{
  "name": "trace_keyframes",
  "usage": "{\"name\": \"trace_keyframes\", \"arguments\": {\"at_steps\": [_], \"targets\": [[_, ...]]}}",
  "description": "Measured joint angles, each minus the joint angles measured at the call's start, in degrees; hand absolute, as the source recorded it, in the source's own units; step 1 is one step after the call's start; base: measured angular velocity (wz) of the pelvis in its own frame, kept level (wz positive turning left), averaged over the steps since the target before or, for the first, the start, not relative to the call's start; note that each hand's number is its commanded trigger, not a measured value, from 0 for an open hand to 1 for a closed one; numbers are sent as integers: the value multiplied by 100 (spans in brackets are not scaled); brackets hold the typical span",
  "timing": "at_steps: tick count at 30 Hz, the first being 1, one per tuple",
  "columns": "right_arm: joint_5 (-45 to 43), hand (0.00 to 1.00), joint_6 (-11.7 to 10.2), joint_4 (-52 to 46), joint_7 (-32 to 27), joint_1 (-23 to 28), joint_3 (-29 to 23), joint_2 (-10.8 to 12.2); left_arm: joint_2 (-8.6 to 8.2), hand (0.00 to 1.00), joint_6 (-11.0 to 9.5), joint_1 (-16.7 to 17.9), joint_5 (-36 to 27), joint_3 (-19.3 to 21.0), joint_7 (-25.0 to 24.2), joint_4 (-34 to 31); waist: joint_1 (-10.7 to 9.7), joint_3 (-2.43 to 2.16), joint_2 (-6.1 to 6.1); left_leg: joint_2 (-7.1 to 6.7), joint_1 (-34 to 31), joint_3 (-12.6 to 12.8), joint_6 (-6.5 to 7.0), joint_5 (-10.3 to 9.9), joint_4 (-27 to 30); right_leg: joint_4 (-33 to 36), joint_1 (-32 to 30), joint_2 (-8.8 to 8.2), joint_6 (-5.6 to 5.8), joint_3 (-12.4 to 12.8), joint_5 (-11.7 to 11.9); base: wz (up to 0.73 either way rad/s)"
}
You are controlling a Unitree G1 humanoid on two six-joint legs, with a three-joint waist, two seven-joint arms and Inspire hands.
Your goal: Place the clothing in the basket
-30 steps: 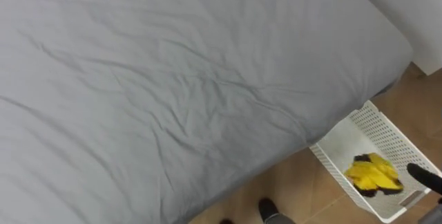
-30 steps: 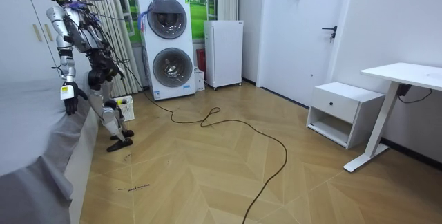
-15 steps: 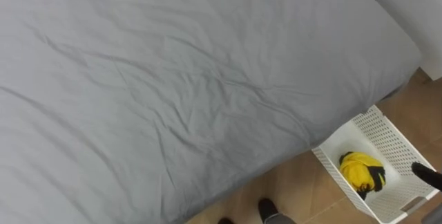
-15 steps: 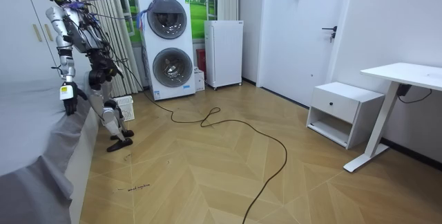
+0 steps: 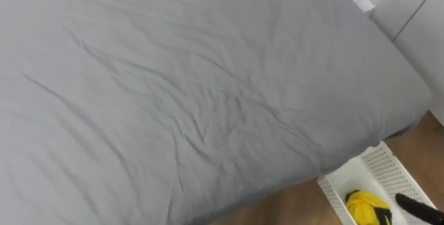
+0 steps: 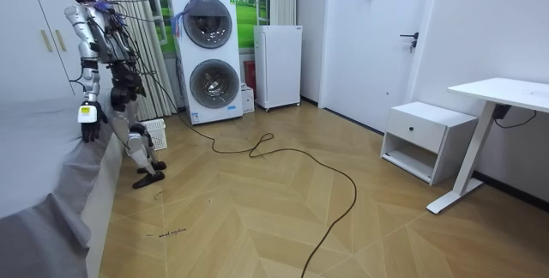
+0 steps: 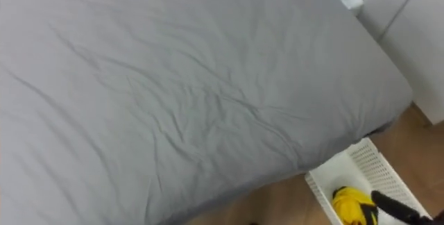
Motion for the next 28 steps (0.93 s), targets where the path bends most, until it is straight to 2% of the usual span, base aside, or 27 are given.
{"name": "trace_keyframes", "arguments": {"at_steps": [4, 6, 8, 11, 17, 20, 28], "targets": [[-103, 0, 4, -19, 196, 26, 124, 333, -6, 0, -40, 16, 0, 116, -3, -64, 21, -19, -129, -48, 285, -300, -22, 28, -144, -317, 483, -21, 23, -268, 40, 42], [-114, 0, 14, -47, 316, 100, 426, 439, -15, 0, -39, 34, 3, 118, 0, -144, 184, -23, -199, -63, 437, -352, -26, 34, -213, -425, 667, -14, 17, -295, 60, 19], [-352, 0, 63, -172, 472, 211, 723, 601, -69, 0, -24, 58, 235, 241, 37, -336, 248, -30, -275, -94, 499, -570, -26, 34, -216, -604, 904, -41, 18, -531, 98, 46], [-598, 0, 114, -120, 647, 256, 821, 789, -175, 0, -55, 74, 381, 340, 60, -436, 303, -19, -339, -148, 602, -778, -26, 34, -224, -728, 1155, -91, 31, -795, 79, 53], [-608, 0, 251, 32, 785, 362, 1014, 803, -261, 0, -73, 66, 412, 344, 184, -413, 329, 9, -536, -193, 698, -888, -27, 33, -234, -795, 1356, -134, 49, -998, 22, 16], [-701, 0, 259, 35, 787, 438, 1093, 792, -277, 0, -73, 63, 412, 342, 173, -402, 367, 2, -555, -206, 712, -943, -27, 33, -233, -856, 1424, -136, 52, -1045, 20, 10], [-1050, 0, 400, 106, 727, 518, 1201, 772, -329, 0, -152, 86, 410, 333, 171, -371, 481, 29, -587, -229, 886, -1040, -34, 29, -256, -873, 1609, -144, 49, -1072, -42, 4]]}}
